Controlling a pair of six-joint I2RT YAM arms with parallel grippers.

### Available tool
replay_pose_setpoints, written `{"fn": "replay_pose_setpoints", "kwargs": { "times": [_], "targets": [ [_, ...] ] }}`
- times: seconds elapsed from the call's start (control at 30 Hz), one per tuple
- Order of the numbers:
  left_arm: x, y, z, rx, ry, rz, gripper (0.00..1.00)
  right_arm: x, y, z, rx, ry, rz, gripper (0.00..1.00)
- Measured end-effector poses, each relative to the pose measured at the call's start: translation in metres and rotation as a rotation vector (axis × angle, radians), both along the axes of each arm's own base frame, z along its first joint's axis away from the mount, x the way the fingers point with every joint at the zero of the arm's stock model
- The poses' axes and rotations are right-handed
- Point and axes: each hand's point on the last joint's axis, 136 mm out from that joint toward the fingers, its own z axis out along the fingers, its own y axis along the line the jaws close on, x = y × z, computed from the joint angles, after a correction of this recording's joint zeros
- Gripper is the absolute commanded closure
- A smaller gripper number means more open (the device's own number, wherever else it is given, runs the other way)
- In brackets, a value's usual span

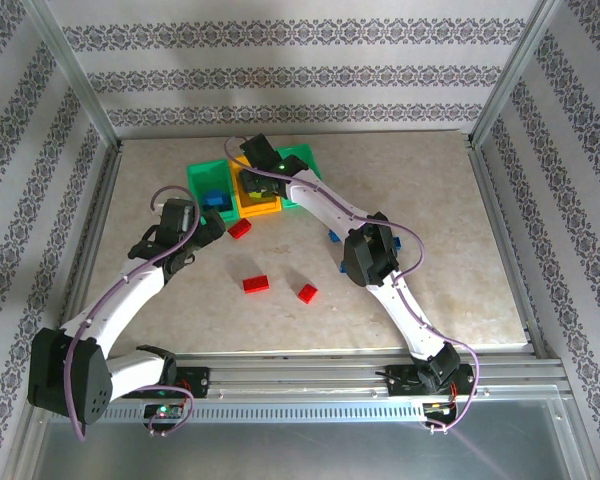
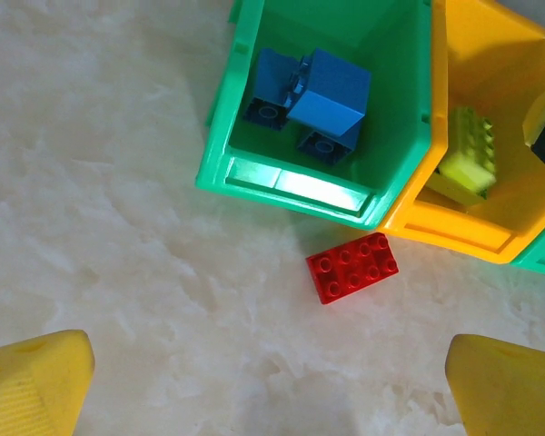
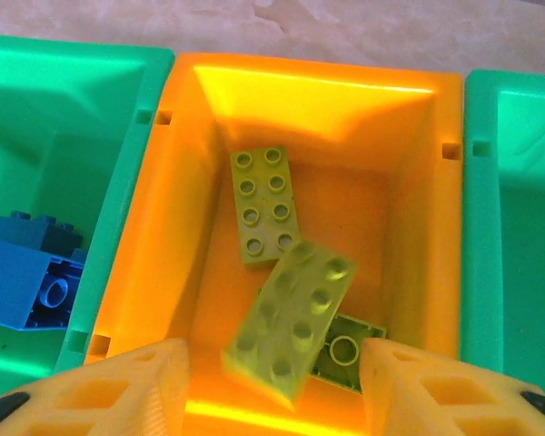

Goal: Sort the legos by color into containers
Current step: Place the lego in the container, then pick up the lego from the middle-right of the table.

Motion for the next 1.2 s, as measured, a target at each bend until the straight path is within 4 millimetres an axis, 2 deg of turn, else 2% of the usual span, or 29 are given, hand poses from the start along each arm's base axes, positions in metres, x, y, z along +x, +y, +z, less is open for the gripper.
{"fn": "replay_pose_setpoints", "kwargs": {
  "times": [0.27, 0.47, 0.6, 0.73, 0.8, 0.87, 1.13, 1.2],
  "targets": [
    [-0.004, 0.012, -0.001, 0.053, 0.017, 0.016, 0.00, -0.001, -0.002, 0.003, -0.001, 0.002, -0.001, 0.43],
    [-0.008, 0.030, 0.019, 0.060, -0.045, 0.070, 0.00, -0.016, -0.016, 0.026, -0.003, 0.008, -0.018, 0.38],
    [-0.016, 0.040, 0.024, 0.064, -0.075, 0.099, 0.00, -0.036, -0.039, 0.050, -0.006, 0.006, -0.058, 0.34],
    [-0.021, 0.045, 0.017, 0.069, -0.063, 0.115, 0.00, -0.062, -0.074, 0.063, -0.014, 0.021, -0.120, 0.27],
    [-0.022, 0.047, 0.015, 0.070, -0.057, 0.121, 0.00, -0.074, -0.095, 0.061, -0.021, 0.035, -0.160, 0.25],
    [-0.023, 0.047, 0.013, 0.065, -0.054, 0.127, 0.00, -0.085, -0.121, 0.054, -0.034, 0.059, -0.212, 0.22],
    [-0.020, 0.047, 0.011, 0.045, -0.057, 0.129, 0.00, -0.126, -0.238, 0.005, -0.083, 0.216, -0.452, 0.14],
    [-0.020, 0.047, 0.011, 0.044, -0.059, 0.129, 0.00, -0.134, -0.260, -0.004, -0.094, 0.253, -0.498, 0.13]
  ]
}}
